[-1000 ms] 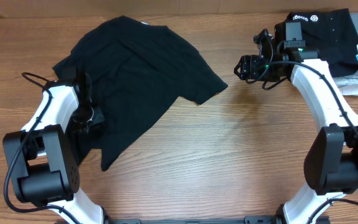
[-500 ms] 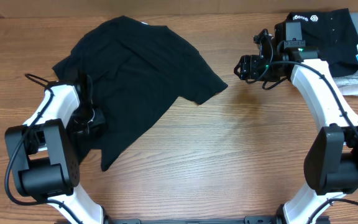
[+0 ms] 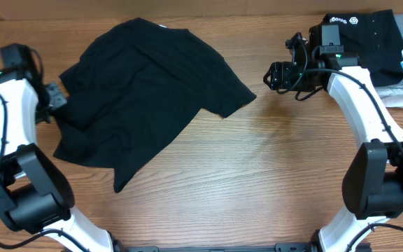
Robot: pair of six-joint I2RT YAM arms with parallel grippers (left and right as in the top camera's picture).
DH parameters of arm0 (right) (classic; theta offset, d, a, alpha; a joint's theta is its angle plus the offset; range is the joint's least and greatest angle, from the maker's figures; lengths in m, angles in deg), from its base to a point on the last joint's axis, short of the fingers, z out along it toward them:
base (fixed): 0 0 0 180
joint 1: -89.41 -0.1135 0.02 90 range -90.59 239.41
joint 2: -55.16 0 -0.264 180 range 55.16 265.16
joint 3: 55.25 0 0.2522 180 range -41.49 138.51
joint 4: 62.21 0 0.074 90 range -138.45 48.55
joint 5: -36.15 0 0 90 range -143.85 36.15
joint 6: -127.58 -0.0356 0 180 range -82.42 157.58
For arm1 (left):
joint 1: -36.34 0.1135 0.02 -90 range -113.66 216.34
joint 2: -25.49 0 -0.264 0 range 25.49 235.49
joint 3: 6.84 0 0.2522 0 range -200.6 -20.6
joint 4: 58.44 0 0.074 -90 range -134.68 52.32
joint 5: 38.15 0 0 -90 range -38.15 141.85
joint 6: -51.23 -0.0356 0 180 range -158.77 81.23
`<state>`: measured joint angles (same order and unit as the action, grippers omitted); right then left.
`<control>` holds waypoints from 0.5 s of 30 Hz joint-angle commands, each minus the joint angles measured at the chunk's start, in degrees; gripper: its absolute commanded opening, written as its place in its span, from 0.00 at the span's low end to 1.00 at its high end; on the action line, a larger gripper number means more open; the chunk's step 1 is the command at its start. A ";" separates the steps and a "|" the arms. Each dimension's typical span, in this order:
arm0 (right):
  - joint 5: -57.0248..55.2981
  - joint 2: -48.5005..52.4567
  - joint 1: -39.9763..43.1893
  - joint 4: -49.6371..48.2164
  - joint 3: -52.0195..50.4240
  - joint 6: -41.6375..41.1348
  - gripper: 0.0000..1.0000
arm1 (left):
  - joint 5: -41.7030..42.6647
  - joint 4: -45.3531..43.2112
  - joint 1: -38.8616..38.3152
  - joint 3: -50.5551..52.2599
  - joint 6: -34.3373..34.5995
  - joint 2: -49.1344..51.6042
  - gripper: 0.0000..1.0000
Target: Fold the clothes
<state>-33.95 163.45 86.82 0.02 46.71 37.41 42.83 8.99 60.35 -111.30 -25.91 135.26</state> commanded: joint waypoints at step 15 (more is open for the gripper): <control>-0.37 -0.42 0.35 -0.39 1.40 0.35 0.74 | -4.46 -20.81 9.79 -3.80 -2.91 0.39 0.30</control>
<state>-33.95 163.45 86.82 0.02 46.71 37.39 39.58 -8.83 70.23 -111.91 -27.03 135.29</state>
